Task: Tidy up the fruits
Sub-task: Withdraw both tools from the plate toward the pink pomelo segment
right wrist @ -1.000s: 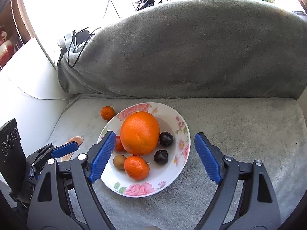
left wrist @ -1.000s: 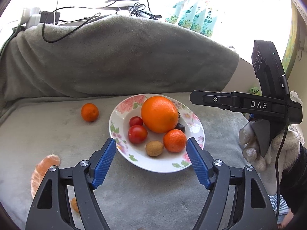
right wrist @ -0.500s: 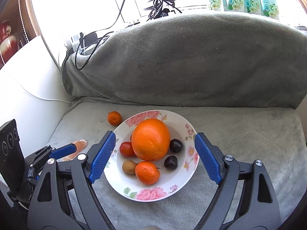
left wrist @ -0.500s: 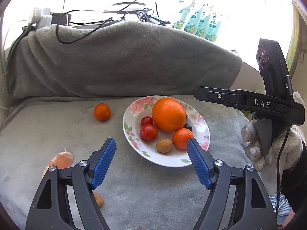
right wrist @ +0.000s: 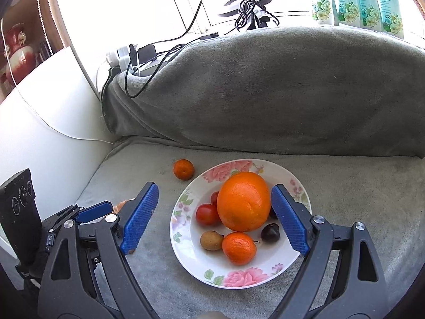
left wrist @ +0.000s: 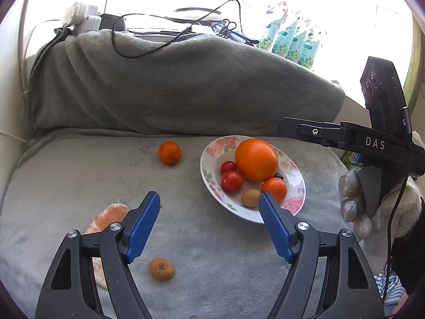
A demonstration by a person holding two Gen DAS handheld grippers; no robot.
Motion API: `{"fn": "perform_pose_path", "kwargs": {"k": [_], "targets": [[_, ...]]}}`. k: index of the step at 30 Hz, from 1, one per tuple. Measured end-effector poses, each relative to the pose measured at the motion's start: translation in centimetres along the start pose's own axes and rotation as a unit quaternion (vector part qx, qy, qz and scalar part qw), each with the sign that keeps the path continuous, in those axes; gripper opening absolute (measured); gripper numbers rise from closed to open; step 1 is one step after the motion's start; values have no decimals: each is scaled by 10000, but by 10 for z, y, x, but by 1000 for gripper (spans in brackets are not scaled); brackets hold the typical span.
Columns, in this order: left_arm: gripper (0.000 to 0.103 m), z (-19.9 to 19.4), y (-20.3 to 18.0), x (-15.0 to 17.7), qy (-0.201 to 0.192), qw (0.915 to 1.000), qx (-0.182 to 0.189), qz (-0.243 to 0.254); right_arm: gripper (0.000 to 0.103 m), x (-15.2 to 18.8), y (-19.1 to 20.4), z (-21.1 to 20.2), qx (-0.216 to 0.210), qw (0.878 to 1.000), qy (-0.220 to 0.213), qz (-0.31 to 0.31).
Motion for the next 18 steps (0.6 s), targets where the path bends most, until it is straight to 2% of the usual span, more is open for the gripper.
{"fn": "perform_pose_path", "kwargs": {"k": [7, 18], "targets": [[77, -8, 28, 9, -13, 9997, -153, -165, 89, -1, 27, 10, -107, 9996, 89, -225], [77, -25, 75, 23, -14, 9980, -453, -449, 89, 8, 65, 40, -228, 9966, 637, -476]]}}
Point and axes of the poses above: each gripper's, at about its wrist camera, not at the fingertips, and z roughly the way its jaws point, y to its left, x to its underside, the point moved 9 cm from there along z, roughly the way its jaws point
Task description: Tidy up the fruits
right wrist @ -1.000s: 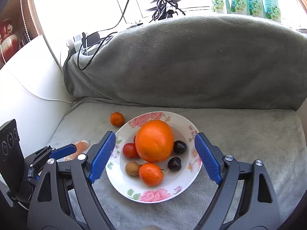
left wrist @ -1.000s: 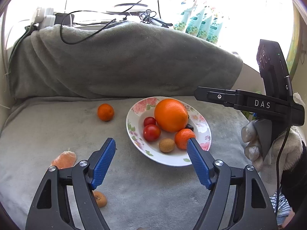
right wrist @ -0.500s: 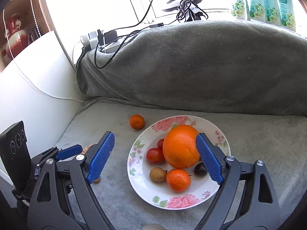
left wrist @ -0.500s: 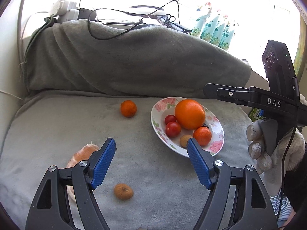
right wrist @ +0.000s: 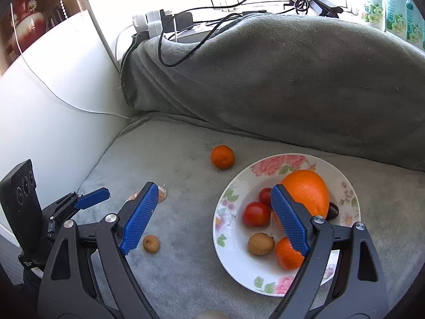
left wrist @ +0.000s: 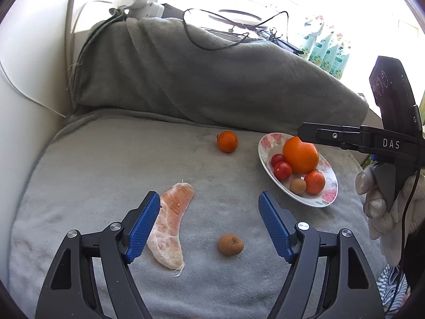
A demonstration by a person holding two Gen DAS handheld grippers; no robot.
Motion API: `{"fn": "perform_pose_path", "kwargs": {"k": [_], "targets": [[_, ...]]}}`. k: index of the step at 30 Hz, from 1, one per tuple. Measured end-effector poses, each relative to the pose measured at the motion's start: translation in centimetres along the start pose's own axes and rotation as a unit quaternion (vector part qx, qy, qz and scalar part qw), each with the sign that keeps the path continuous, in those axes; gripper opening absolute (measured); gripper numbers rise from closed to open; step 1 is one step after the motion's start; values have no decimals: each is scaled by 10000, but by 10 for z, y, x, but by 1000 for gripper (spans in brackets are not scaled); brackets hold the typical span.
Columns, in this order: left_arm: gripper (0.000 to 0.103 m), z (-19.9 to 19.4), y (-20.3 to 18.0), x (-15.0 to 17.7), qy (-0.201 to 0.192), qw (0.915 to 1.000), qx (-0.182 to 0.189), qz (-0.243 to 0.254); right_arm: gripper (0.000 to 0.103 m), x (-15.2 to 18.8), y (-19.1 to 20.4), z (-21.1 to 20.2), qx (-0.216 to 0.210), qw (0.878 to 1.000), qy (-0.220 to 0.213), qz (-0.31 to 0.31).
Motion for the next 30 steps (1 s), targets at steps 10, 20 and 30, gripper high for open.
{"fn": "perform_pose_path", "kwargs": {"k": [10, 20, 30], "targets": [[77, 4, 29, 20, 226, 9993, 12, -293, 89, -1, 34, 30, -539, 9979, 338, 142], [74, 18, 41, 35, 542, 9961, 287, -627, 89, 15, 69, 73, -1123, 9877, 966, 506], [66, 26, 46, 39, 659, 9944, 357, -740, 79, 34, 86, 109, -1377, 9759, 1446, 877]]}}
Point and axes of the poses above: each gripper's, at about its wrist camera, not at the fingertips, and z roughly the way its jaws point, y to its left, x to its underside, the point moved 9 cm from there along z, roughly the way its jaws point
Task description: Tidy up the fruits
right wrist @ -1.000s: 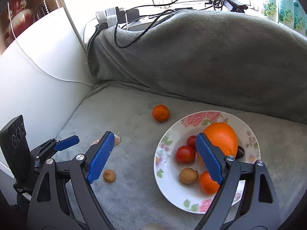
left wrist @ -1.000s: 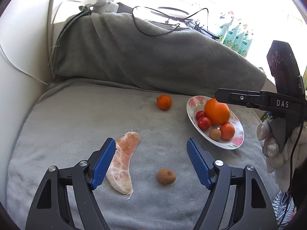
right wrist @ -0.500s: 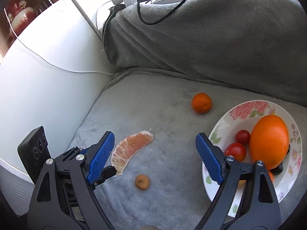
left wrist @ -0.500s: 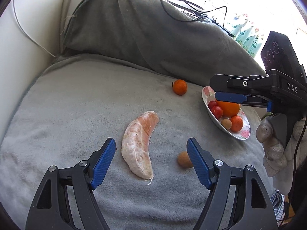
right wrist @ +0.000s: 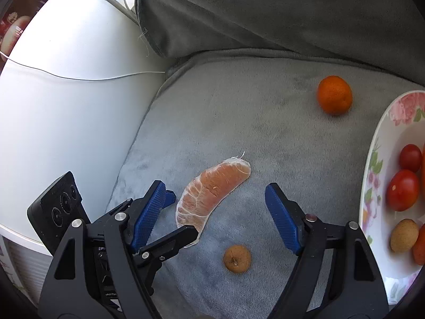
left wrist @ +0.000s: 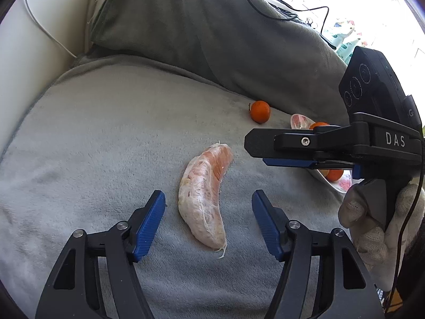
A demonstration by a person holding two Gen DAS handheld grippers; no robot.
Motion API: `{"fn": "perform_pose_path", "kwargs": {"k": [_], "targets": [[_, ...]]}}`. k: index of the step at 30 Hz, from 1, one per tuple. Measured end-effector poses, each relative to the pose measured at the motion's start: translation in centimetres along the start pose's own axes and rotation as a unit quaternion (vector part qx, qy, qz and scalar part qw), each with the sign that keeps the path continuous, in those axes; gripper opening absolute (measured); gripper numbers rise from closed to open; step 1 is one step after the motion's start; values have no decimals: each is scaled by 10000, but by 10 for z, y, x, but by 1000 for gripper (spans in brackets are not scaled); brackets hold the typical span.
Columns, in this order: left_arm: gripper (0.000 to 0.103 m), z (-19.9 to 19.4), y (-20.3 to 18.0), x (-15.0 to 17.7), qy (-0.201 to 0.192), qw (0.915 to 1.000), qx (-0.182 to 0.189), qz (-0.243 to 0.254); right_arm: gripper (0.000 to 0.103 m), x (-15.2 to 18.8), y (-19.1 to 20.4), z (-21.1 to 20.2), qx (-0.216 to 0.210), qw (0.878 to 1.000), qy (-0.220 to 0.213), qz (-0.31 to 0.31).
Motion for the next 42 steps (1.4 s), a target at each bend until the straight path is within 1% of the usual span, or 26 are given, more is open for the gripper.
{"fn": "perform_pose_path", "kwargs": {"k": [2, 6, 12, 14, 16, 24, 26, 28, 30, 32, 33, 37, 42], "targets": [[64, 1, 0, 0, 20, 10000, 4, -2, 77, 1, 0, 7, -20, 10000, 47, 44], [62, 1, 6, -1, 44, 10000, 23, -14, 72, 1, 2, 17, -98, 9998, 123, 124], [61, 6, 4, -1, 119, 9999, 10, 1, 71, 2, 3, 26, -166, 9994, 179, 226], [61, 8, 5, -3, 138, 9999, 2, 3, 69, 2, 3, 27, -191, 9993, 204, 253], [61, 12, -1, -4, 164, 9999, -11, -2, 64, 2, 3, 29, -211, 9991, 234, 277], [61, 24, -4, -5, 272, 9996, -104, 48, 63, 3, 2, 37, -242, 9985, 284, 402], [57, 27, -6, -4, 282, 9994, -186, 110, 63, 3, 2, 39, -252, 9983, 289, 430], [43, 31, -9, -3, 278, 9991, -258, 168, 62, 1, 1, 41, -267, 9981, 288, 469], [38, 34, -11, -3, 269, 9990, -282, 211, 62, 1, 0, 42, -280, 9980, 288, 498], [36, 35, -12, -4, 244, 9991, -265, 211, 62, 0, 0, 44, -283, 9979, 284, 506], [31, 35, -11, -5, 227, 9992, -256, 196, 62, 1, 1, 43, -280, 9980, 284, 495], [27, 31, -14, -7, 72, 9995, -191, 233, 62, 1, 2, 44, -219, 9982, 269, 480], [26, 27, -25, -9, -89, 9988, -234, 426, 62, 1, 2, 44, -196, 9982, 270, 507]]}}
Point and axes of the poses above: each gripper's, at about its wrist camera, not at the fingertips, and z roughly the way its jaws point, y to its left, x to its underside, the point moved 9 cm from there along z, roughly the way its jaws point
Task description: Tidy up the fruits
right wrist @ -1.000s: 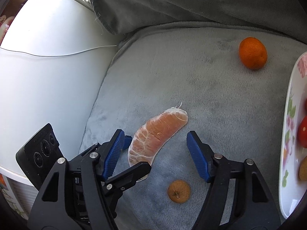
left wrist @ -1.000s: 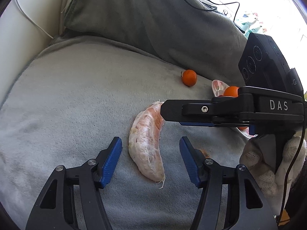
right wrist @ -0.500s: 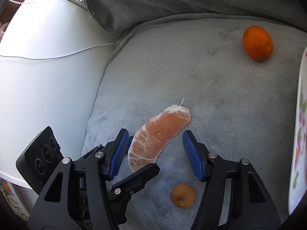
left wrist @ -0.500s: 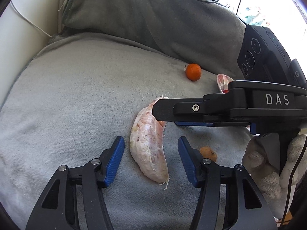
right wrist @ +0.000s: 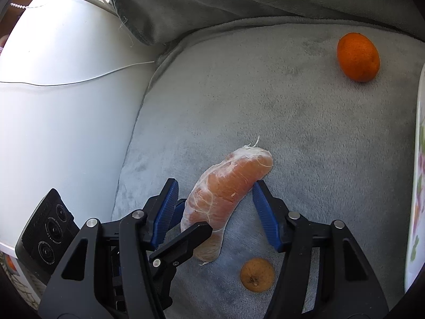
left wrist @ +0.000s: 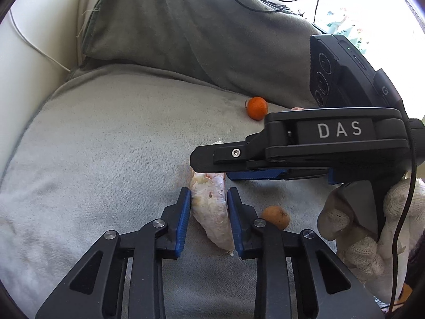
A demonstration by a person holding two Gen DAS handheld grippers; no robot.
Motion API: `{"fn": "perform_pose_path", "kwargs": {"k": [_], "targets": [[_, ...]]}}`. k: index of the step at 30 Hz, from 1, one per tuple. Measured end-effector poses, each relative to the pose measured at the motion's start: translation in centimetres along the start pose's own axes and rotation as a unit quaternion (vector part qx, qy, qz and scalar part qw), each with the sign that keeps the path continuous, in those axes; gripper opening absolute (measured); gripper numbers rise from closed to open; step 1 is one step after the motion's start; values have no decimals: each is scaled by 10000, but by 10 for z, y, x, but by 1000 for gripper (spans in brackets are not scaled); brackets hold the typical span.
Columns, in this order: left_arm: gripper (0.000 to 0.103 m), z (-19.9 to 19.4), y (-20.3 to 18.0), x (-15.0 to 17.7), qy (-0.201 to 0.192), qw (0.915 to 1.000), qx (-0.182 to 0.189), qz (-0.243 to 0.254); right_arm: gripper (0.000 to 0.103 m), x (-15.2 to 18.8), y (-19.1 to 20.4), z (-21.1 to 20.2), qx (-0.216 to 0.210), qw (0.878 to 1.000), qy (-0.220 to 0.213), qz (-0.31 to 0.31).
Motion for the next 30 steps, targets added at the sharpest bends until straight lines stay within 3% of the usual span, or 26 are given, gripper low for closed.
{"fn": "perform_pose_path", "kwargs": {"k": [5, 30], "targets": [[27, -6, -2, 3, -67, 9999, -5, 77, 51, 0, -4, -1, 93, 9999, -28, 43], [29, -5, -3, 8, -23, 10000, 62, 58, 36, 11, 4, -17, -241, 9994, -253, 21]]}}
Point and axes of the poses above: each gripper's, at about its wrist camera, not at the fingertips, and z roughly the way its jaws point, y to its left, x to its underside, the point moved 9 cm from there along z, roughly the way its jaws point
